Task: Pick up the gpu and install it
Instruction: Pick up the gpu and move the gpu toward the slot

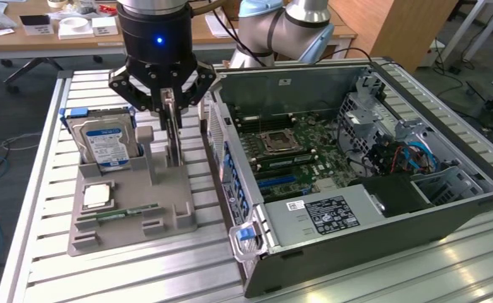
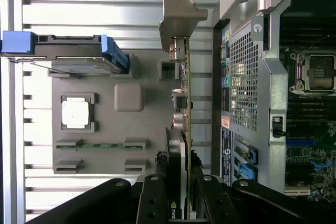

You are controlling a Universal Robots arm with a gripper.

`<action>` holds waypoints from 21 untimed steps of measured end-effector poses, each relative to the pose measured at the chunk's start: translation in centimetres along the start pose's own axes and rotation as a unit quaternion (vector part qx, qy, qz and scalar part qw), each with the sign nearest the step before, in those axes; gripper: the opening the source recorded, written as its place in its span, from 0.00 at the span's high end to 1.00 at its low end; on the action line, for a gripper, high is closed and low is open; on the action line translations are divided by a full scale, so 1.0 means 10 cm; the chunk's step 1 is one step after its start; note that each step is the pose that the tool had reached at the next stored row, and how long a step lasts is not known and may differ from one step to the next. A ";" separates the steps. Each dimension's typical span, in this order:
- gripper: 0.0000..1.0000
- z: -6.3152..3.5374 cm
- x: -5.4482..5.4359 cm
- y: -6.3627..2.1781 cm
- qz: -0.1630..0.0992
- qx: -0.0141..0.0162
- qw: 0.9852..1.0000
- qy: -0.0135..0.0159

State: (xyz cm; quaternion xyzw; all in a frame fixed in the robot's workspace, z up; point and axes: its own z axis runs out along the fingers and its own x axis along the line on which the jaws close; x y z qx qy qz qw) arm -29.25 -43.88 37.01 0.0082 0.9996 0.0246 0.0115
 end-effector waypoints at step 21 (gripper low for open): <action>0.73 -0.076 0.00 0.004 0.000 0.000 1.000 0.000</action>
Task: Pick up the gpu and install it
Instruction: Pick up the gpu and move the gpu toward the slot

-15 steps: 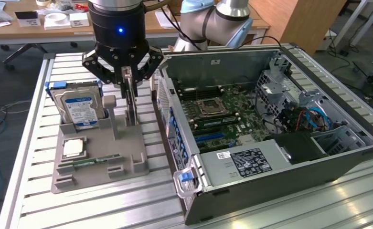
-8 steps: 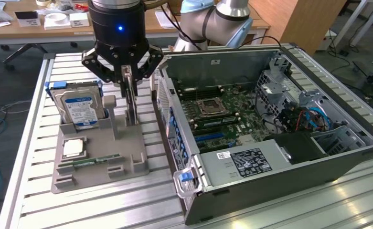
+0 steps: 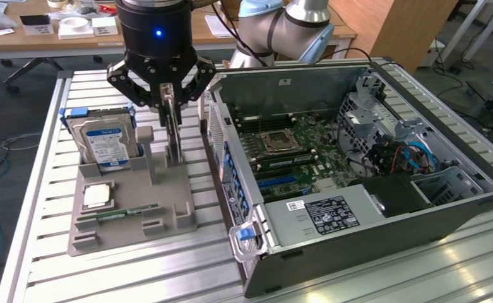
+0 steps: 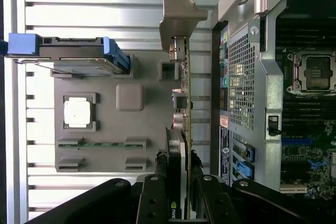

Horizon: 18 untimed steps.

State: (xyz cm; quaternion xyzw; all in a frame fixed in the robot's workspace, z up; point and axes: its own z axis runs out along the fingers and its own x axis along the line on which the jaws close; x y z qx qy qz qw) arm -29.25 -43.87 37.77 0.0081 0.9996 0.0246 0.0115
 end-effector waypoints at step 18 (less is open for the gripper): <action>0.73 -0.034 0.00 0.002 0.000 0.000 1.000 0.000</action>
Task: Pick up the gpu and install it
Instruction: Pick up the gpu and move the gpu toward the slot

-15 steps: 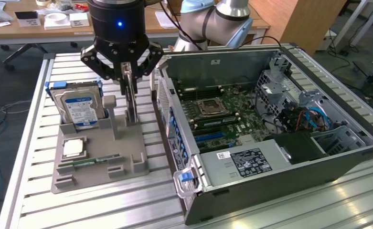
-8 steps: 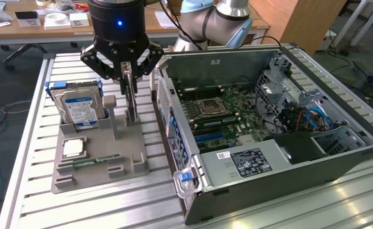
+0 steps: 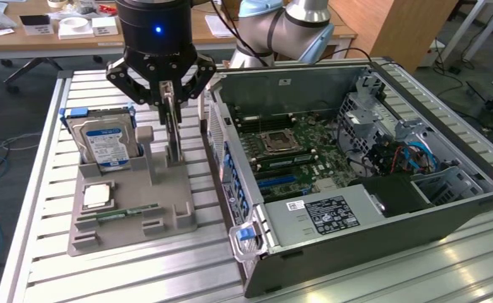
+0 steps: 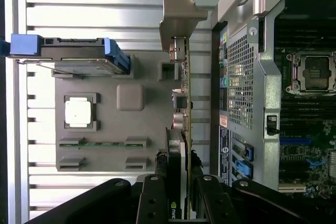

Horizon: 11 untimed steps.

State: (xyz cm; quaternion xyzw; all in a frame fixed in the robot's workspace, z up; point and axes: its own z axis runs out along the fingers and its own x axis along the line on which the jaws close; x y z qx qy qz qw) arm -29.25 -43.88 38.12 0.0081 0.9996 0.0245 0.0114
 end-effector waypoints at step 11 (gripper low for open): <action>0.73 -0.122 0.00 0.006 0.000 0.000 1.000 0.000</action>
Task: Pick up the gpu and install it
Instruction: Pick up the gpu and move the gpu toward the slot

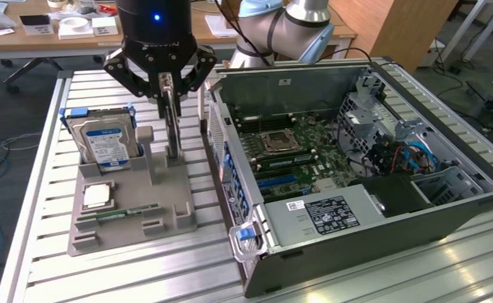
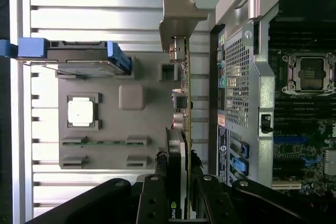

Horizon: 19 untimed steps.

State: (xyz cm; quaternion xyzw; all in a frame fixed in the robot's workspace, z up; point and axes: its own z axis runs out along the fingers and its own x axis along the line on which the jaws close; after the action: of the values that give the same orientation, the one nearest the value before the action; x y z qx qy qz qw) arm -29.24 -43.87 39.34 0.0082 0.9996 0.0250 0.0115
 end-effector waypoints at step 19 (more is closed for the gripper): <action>0.73 -0.171 0.00 0.009 0.000 0.000 1.000 0.000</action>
State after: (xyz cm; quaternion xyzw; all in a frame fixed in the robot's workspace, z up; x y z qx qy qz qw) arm -29.24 -43.87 41.06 0.0082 0.9996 0.0252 0.0115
